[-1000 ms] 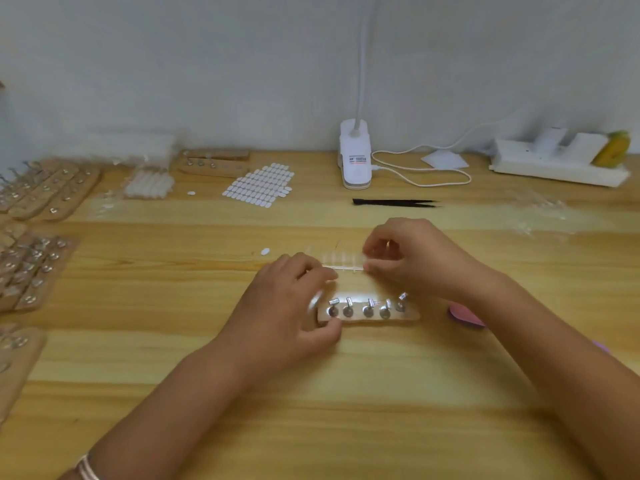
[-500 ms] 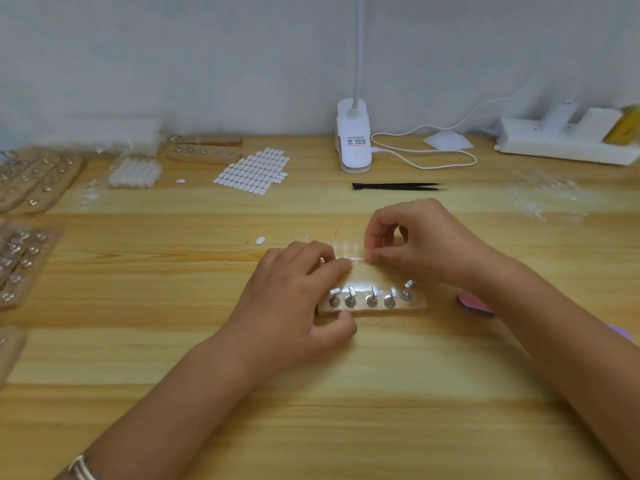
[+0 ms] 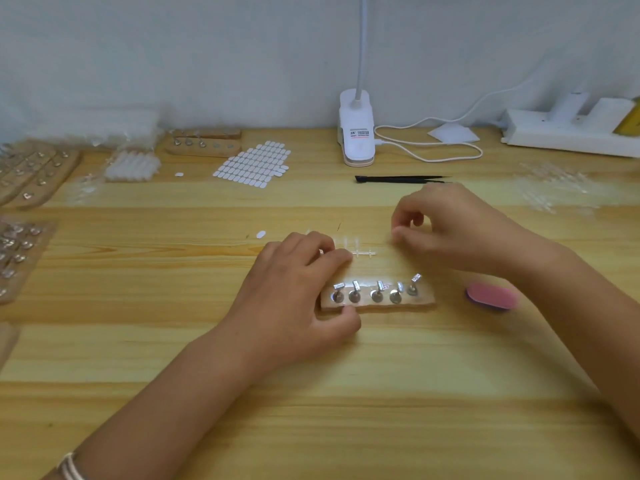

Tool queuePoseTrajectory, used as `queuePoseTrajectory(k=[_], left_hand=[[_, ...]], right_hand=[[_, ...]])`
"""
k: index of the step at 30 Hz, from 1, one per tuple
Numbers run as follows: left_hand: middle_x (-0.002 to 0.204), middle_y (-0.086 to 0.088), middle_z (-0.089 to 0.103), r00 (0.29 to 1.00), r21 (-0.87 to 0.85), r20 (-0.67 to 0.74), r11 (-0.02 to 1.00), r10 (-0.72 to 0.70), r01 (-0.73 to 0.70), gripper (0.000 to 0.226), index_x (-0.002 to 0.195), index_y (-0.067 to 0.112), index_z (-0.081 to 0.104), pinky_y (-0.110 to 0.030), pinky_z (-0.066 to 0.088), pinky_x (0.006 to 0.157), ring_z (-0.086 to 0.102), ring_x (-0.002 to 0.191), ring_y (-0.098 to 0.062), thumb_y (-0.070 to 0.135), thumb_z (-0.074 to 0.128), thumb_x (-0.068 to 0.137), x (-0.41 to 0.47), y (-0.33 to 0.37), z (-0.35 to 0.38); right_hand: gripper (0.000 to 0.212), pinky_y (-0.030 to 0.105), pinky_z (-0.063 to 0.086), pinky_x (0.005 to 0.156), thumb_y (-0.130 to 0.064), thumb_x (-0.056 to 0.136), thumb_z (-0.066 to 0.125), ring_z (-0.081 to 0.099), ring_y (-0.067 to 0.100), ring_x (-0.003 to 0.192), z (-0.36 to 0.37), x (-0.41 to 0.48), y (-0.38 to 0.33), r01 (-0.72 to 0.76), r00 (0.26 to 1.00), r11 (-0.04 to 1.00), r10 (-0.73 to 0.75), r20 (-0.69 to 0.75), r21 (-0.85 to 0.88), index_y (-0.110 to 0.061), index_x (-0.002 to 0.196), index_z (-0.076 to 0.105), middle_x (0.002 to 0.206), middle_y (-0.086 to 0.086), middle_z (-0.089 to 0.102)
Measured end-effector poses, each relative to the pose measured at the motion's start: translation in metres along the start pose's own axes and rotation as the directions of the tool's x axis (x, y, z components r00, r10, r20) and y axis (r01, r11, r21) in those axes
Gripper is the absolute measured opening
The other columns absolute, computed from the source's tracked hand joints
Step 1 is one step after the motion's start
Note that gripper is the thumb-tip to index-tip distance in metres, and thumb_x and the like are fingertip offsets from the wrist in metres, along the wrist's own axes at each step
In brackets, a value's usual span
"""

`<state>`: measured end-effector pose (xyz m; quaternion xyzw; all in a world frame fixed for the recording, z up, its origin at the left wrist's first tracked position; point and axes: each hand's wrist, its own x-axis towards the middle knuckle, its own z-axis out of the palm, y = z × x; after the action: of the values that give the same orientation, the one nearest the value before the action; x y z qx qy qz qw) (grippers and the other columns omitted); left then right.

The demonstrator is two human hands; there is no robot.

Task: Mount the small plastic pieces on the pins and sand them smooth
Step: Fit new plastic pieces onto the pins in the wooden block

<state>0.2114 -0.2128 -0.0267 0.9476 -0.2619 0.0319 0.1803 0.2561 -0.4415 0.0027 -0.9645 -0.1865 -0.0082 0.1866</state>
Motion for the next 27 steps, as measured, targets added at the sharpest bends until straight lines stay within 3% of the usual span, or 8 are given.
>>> queuePoseTrajectory(k=[3,7,10,13,15,20,23,27], left_hand=[[0.120,0.015,0.048,1.000,-0.020,0.003,1.000,0.003,-0.003,0.061,0.130,0.030,0.058,-0.019,0.021,0.100,0.040,0.115,-0.007,0.052,0.052,0.074,-0.001,-0.002,0.001],[0.119,0.018,0.049,0.999,-0.148,-0.031,0.989,-0.031,0.026,0.062,0.133,0.033,0.056,-0.010,0.016,0.103,0.042,0.117,-0.004,0.050,0.058,0.074,-0.005,-0.006,0.003],[0.117,0.016,0.054,0.994,-0.244,-0.096,0.969,-0.049,0.025,0.061,0.129,0.029,0.061,-0.010,0.017,0.105,0.048,0.116,-0.007,0.046,0.065,0.071,-0.006,-0.008,0.004],[0.107,0.014,0.058,0.985,-0.326,-0.168,0.945,-0.045,-0.013,0.037,0.105,0.031,0.069,-0.032,0.033,0.103,0.053,0.107,-0.010,0.036,0.072,0.069,-0.006,-0.008,0.004],[0.099,0.014,0.061,0.980,-0.389,-0.191,0.921,-0.049,-0.030,0.025,0.092,0.029,0.071,-0.037,0.038,0.097,0.055,0.101,-0.011,0.031,0.075,0.068,-0.006,-0.010,0.003],[0.087,0.012,0.064,0.982,-0.523,-0.159,0.852,-0.102,0.004,0.017,0.078,0.025,0.075,-0.016,0.037,0.086,0.057,0.092,-0.012,0.018,0.087,0.068,-0.005,-0.018,0.001],[0.084,0.011,0.064,0.983,-0.522,-0.155,0.853,-0.095,0.000,0.024,0.077,0.030,0.074,0.000,0.025,0.088,0.060,0.088,-0.014,0.010,0.086,0.070,-0.005,-0.017,0.000],[0.083,0.009,0.065,0.985,-0.538,-0.148,0.843,-0.090,-0.004,0.034,0.075,0.039,0.070,0.003,0.023,0.087,0.060,0.088,-0.017,0.009,0.085,0.070,-0.005,-0.015,-0.001]], right_hand=[[0.010,0.008,0.037,0.058,-0.014,0.089,0.071,0.056,-0.006,0.064,-0.014,-0.001,0.005,-0.102,0.993,0.975,0.112,-0.038,0.200,-0.016,0.079,0.069,0.074,-0.012,0.068],[0.013,0.013,0.044,0.057,-0.026,0.073,0.082,0.060,0.004,0.066,-0.033,-0.006,-0.011,-0.109,0.994,0.731,0.101,0.051,0.674,-0.016,0.078,0.076,0.074,-0.002,0.074],[0.018,0.022,0.046,0.066,-0.026,0.072,0.081,0.060,0.012,0.073,-0.030,-0.011,-0.030,-0.128,0.986,0.719,0.017,0.167,0.684,-0.012,0.082,0.078,0.080,0.008,0.076],[0.011,0.028,0.047,0.075,-0.020,0.073,0.080,0.065,0.012,0.077,-0.020,-0.012,-0.043,-0.197,0.966,0.724,0.029,0.255,0.661,-0.014,0.083,0.080,0.083,0.008,0.077],[0.005,0.033,0.044,0.075,-0.018,0.077,0.081,0.064,0.013,0.075,-0.013,-0.012,-0.050,-0.219,0.963,0.737,0.057,0.265,0.640,-0.017,0.081,0.080,0.080,0.005,0.077],[0.005,0.013,0.044,0.057,-0.013,0.082,0.080,0.063,0.001,0.062,-0.002,-0.012,-0.059,-0.219,0.971,0.753,0.102,0.218,0.620,-0.016,0.078,0.080,0.072,0.000,0.076],[0.003,0.015,0.043,0.054,-0.014,0.081,0.081,0.062,0.003,0.061,0.001,-0.013,-0.062,-0.215,0.971,0.758,0.101,0.215,0.615,-0.016,0.079,0.080,0.071,0.000,0.076],[0.005,0.008,0.040,0.051,-0.009,0.083,0.080,0.059,-0.003,0.054,0.004,-0.013,-0.064,-0.198,0.975,0.771,0.094,0.200,0.606,-0.014,0.081,0.080,0.064,-0.005,0.073]])
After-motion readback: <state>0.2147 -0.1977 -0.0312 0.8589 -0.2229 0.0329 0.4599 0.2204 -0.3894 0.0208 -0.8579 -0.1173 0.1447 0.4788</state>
